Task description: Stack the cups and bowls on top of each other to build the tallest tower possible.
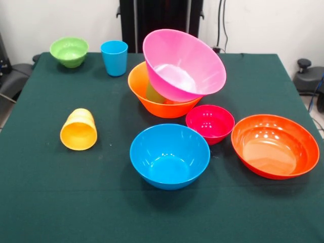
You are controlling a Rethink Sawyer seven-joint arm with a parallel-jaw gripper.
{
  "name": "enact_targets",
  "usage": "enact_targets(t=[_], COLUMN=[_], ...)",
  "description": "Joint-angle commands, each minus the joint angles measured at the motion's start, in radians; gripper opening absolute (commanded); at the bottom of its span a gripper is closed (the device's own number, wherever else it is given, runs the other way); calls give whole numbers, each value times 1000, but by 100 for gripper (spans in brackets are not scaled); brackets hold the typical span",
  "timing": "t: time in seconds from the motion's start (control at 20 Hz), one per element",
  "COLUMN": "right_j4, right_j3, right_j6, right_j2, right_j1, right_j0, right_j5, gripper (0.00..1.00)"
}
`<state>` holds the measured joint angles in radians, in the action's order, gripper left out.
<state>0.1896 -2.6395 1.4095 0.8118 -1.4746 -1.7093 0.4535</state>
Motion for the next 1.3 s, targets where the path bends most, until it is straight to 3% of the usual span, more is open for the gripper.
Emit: enact_targets(t=[0.05,0.35,0.45,0.6,0.7,1.0,1.3], right_j4=[258,401,476,641,693,693,737], right_j3=[88,148,187,306,358,376,435], right_j6=[-27,80,118,194,208,172,182], right_j2=[-5,-104,-164,-317,-383,-388,-461], right_j1=[163,265,333,511,591,627,717], right_j0=[109,181,217,324,365,349,379], right_j5=[-72,-108,-139,-200,-262,-291,-388], gripper=[100,100,100,100,100,100,100])
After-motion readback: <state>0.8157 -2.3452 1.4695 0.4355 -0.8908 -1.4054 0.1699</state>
